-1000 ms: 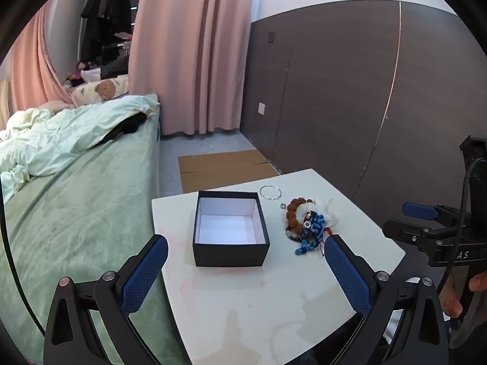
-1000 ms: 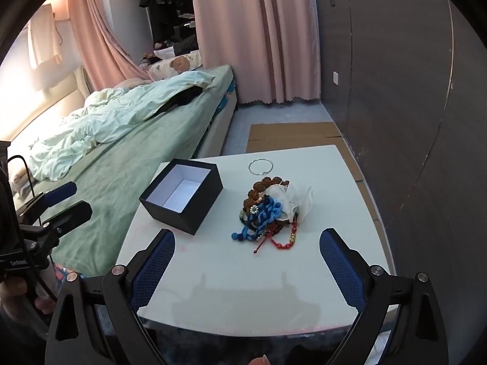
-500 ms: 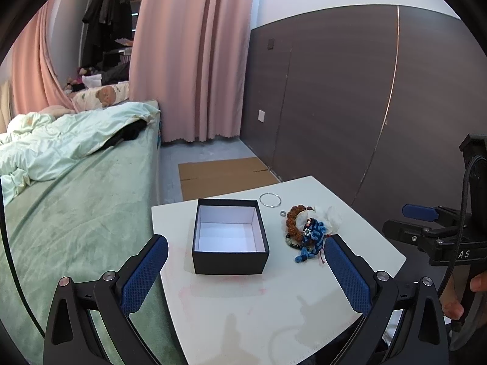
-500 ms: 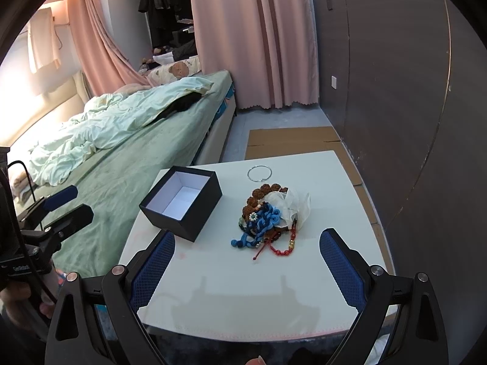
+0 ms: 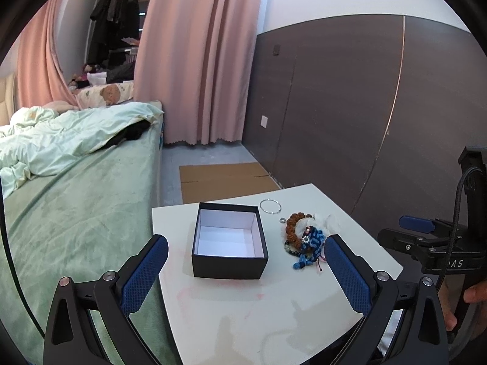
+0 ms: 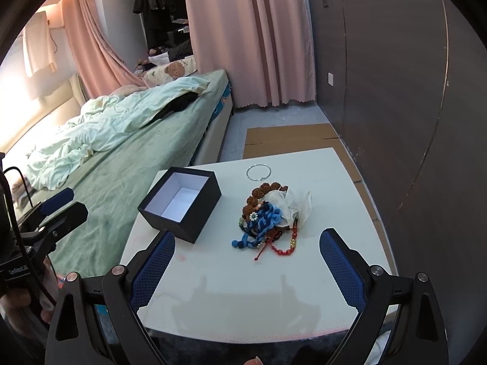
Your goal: Organize jewelry
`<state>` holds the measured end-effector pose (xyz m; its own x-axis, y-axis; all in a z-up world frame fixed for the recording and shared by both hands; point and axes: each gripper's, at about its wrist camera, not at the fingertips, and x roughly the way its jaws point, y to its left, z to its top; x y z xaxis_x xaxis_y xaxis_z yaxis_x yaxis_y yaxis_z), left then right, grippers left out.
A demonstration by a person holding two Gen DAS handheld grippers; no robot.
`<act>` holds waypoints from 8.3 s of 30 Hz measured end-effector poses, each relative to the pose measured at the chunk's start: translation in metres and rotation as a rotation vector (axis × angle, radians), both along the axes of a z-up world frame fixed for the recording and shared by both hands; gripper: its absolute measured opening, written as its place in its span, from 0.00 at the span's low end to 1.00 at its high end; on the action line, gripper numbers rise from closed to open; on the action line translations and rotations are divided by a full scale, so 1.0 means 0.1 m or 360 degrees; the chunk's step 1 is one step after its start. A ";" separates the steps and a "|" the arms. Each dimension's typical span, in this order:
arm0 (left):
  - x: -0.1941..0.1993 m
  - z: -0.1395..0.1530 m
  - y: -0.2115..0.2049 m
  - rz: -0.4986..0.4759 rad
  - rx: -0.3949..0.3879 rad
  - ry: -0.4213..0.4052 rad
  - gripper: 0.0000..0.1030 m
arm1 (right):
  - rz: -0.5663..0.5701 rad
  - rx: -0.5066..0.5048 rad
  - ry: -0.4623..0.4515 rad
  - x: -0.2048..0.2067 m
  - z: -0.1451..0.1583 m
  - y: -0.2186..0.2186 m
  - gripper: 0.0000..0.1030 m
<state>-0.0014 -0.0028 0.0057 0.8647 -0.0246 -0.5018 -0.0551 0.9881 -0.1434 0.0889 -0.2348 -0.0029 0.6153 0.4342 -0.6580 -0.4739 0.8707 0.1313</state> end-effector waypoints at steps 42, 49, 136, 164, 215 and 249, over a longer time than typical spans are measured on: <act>0.06 -0.04 0.00 0.0027 -0.0006 -0.0022 0.99 | -0.0026 0.0030 -0.0029 0.01 0.01 -0.02 0.94; 0.18 -0.01 0.02 0.0038 -0.0061 -0.0021 0.99 | -0.0066 0.0083 0.0001 0.12 0.03 -0.05 0.94; 1.45 -0.85 -0.85 -0.0457 -0.0201 0.0535 0.01 | -0.0279 0.1030 0.0561 1.27 -0.46 -0.59 0.03; 1.64 -1.05 -0.90 -0.0399 -0.0012 0.0491 0.18 | -0.0232 0.1054 0.0538 1.28 -0.43 -0.61 0.03; 1.02 -0.17 0.50 0.0006 -0.0332 0.0101 0.13 | 0.0118 0.0980 0.0659 1.06 -0.51 0.72 0.71; 0.98 -0.42 -0.38 -0.0203 -0.0269 0.0252 0.79 | -0.0339 0.0722 0.0588 1.04 -0.50 -0.68 0.71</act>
<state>0.0966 -0.0404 -0.0364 0.7603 -0.2236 -0.6099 0.0337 0.9512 -0.3067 0.1927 -0.3023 -0.0525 0.4860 0.6131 -0.6228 -0.1483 0.7602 0.6326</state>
